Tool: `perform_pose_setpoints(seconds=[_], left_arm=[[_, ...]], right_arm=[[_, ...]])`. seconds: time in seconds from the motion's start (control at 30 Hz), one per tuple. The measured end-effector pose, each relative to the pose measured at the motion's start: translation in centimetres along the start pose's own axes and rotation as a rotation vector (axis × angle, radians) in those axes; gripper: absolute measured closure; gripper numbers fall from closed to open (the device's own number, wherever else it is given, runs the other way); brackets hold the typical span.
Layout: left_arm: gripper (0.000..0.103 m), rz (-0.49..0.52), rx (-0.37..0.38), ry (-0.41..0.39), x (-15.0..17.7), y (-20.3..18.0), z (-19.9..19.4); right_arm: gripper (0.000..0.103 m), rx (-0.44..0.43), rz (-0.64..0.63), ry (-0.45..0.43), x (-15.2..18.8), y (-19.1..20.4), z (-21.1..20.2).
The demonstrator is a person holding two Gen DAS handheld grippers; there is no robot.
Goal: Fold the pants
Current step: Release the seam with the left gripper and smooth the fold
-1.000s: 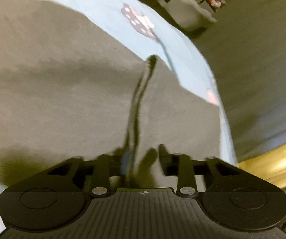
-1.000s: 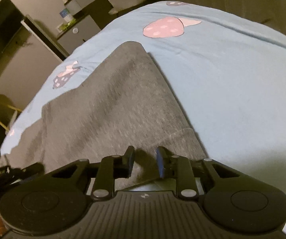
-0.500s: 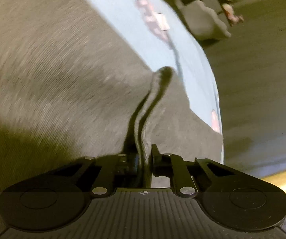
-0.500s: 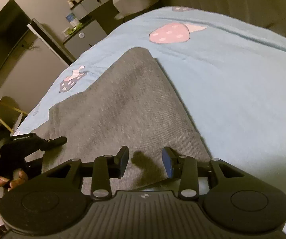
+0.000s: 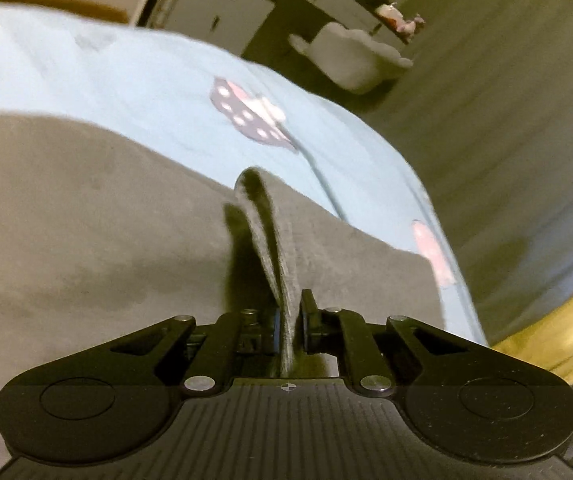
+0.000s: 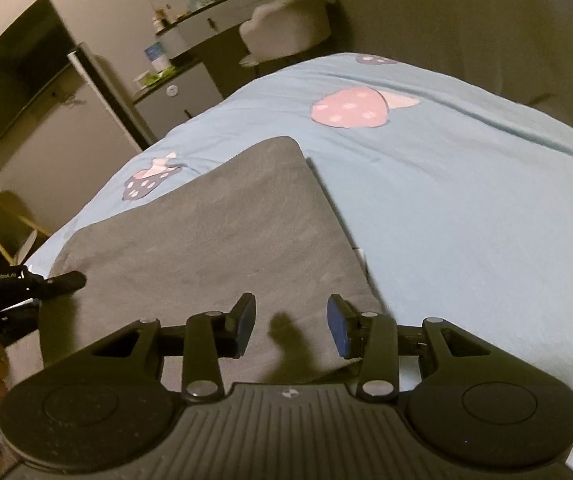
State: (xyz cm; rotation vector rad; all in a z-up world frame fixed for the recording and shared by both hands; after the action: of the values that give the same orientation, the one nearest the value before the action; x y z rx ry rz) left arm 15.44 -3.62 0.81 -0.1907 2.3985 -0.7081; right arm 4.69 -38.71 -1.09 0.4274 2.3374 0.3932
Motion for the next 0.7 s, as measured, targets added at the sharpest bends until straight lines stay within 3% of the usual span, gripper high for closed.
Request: perform_pose_setpoints(seconds=[0.13,0.3,0.4,0.5,0.7], left_arm=[[0.091,0.026,-0.102,-0.017,0.1,1.4,-0.4],[0.089,-0.021,-0.117,-0.014,0.9,3.3,-1.3],[0.086,-0.021,-0.119,-0.014,1.4,3.6,-2.2],[0.080,-0.033,-0.107,0.018,2.0,4.1,-2.1],[0.070,0.003,-0.165,0.032,2.7,3.7,-1.8]], right_arm=[[0.064,-0.013,-0.011,-0.009,0.1,0.4,-0.1],[0.065,-0.028,-0.031,-0.009,0.2,0.9,-0.1],[0.071,-0.038,-0.041,0.003,0.2,1.2,0.2],[0.075,-0.019,-0.065,0.034,0.4,1.7,0.9],[0.077,0.082,-0.163,0.131,1.2,3.1,2.7]])
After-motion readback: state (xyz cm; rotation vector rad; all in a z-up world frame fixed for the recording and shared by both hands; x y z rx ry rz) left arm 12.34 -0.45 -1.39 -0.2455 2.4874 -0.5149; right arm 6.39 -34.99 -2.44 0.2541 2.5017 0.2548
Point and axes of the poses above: each gripper's, at about its wrist camera, not at the fingertips, and z roughly the way its jaws point, y to its left, x to its underside, the point moved 4 cm from there along z, roughly the way its jaws point, and after that the axes turned 2 degrees about y, right-handed, at the moved point
